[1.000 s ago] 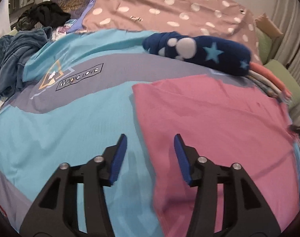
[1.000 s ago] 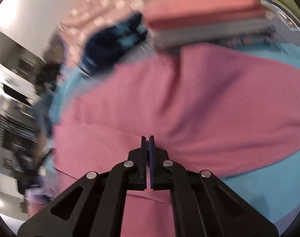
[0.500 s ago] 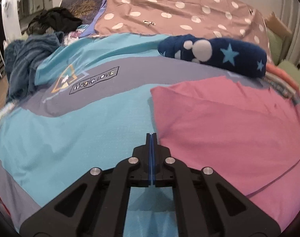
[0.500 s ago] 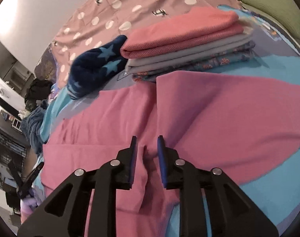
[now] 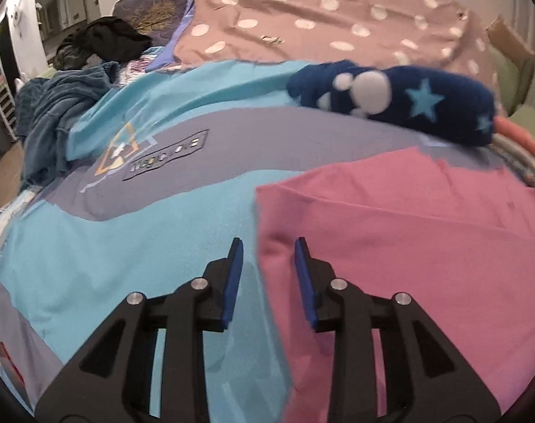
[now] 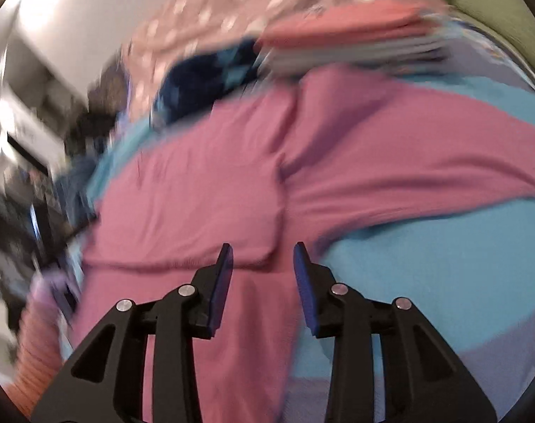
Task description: Fold small clothes
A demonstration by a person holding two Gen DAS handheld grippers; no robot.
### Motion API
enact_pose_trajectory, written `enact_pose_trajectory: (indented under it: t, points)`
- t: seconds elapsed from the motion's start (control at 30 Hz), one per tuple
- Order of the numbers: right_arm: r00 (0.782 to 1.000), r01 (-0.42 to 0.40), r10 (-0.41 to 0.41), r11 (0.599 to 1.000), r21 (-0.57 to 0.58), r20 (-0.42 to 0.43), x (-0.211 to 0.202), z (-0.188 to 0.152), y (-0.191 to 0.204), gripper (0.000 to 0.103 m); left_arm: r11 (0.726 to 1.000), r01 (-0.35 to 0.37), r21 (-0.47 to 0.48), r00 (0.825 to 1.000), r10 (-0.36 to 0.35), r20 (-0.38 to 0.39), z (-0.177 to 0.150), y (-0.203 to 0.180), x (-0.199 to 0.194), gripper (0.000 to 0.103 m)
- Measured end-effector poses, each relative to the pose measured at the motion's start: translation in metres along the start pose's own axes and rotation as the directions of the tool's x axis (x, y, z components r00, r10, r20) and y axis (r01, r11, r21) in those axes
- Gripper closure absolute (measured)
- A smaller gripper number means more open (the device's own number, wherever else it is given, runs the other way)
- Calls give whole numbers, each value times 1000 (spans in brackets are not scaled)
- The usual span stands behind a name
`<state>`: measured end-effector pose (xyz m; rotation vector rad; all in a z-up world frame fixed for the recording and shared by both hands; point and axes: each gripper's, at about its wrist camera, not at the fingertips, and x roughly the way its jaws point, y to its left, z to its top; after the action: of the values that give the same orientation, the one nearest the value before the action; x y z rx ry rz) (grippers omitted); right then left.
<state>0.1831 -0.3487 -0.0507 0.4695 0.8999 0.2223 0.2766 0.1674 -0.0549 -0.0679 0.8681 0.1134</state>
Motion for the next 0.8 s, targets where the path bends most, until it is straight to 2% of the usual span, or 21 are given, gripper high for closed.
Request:
enact_pose_trajectory:
  t: [0.03,0.1,0.13,0.17,0.2,0.33,0.43,0.53,0.6,0.67,0.73,0.77,0.8]
  points:
    - [997,36,-40,997,65,62,-18,4,-24,66,1000,21,1,1000,-21,9,-1,-3,-8,73]
    - [990,75,-95,979,189,99,-33,8,-62,66,999,52,14,998,-52,34,-2,-11,-25,71]
    - [986,85,-123,955,285,117,-43,7,-89,66,996,82,32,995,-84,62,-3,-22,-39,67]
    - [981,82,-138,928,362,134,-49,4,-110,66,994,103,45,991,-106,80,-4,-31,-49,56]
    - [976,69,-154,889,454,154,-58,-1,-135,66,991,120,55,988,-125,92,-3,-39,-55,48]
    - [953,8,-212,731,683,215,-83,-15,-219,65,969,222,108,970,-231,73,-4,-84,-64,43]
    - [941,-9,-244,677,736,236,-89,-18,-259,65,960,246,132,967,-252,33,-9,-112,-56,43]
    - [940,-42,-237,634,772,245,-80,-13,-285,64,953,265,145,963,-268,3,-14,-135,-49,43]
    - [935,-51,-247,617,785,255,-75,-9,-296,64,948,278,155,960,-280,-10,-16,-148,-45,43]
    - [928,-67,-253,612,788,275,-73,-8,-304,64,943,284,175,958,-285,-20,-18,-160,-42,43]
    - [924,-67,-257,624,779,285,-70,-4,-307,66,939,287,190,958,-285,-35,-18,-167,-37,42]
    - [923,-61,-260,628,776,284,-66,1,-306,70,938,284,197,959,-281,-44,-19,-169,-34,42]
    - [923,-59,-260,633,772,284,-64,2,-307,80,939,278,202,961,-271,-60,-21,-172,-28,41]
